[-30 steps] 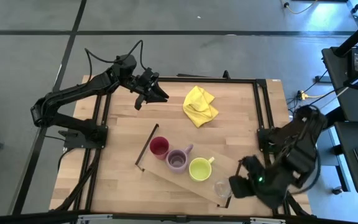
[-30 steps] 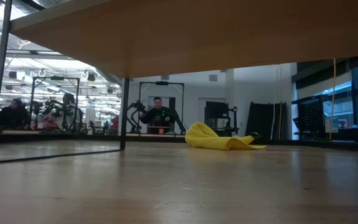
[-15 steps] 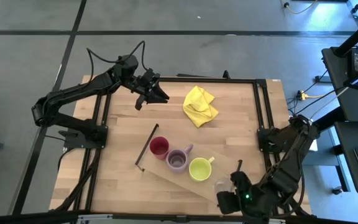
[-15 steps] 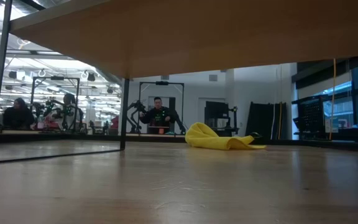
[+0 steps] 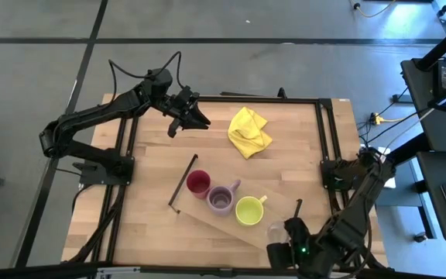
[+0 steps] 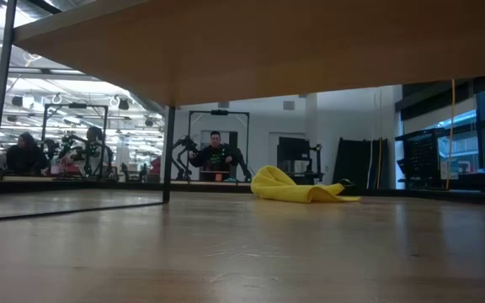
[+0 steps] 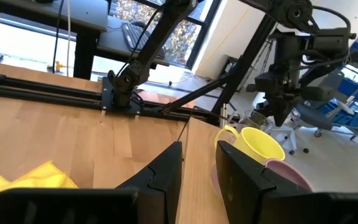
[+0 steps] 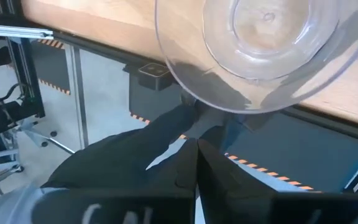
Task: Stack small to large cups/mugs on shelf
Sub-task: Adjust the transparent mug on the shelf, then return to Home Position
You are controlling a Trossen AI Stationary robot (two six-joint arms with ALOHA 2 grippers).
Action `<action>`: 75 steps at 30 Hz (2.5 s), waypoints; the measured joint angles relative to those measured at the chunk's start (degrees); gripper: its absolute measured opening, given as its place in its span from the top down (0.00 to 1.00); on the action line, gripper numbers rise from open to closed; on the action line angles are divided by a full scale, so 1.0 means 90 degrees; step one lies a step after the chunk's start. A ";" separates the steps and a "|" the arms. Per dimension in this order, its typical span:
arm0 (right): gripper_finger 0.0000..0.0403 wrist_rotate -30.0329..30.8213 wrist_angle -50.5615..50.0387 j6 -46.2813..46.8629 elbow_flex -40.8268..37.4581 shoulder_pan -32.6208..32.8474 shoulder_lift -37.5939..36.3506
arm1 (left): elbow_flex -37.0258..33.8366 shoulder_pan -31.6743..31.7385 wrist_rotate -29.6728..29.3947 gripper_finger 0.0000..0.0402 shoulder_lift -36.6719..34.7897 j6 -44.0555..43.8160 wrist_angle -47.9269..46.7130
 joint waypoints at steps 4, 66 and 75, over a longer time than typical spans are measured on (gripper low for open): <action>0.98 -0.0002 -0.0092 -0.0003 0.0000 -0.0058 0.0083 | 0.0000 0.0000 -0.0001 0.77 0.0000 -0.0002 0.0000; 0.98 0.3966 -0.2430 -0.1806 0.2175 -0.0532 -0.0008 | 0.0000 -0.0002 0.0636 0.77 -0.0005 -0.1328 0.1778; 0.98 0.5475 -0.0008 -0.7005 0.2546 -0.0643 -0.0944 | 0.0002 0.0333 0.0630 0.77 -0.0104 -0.2847 0.3388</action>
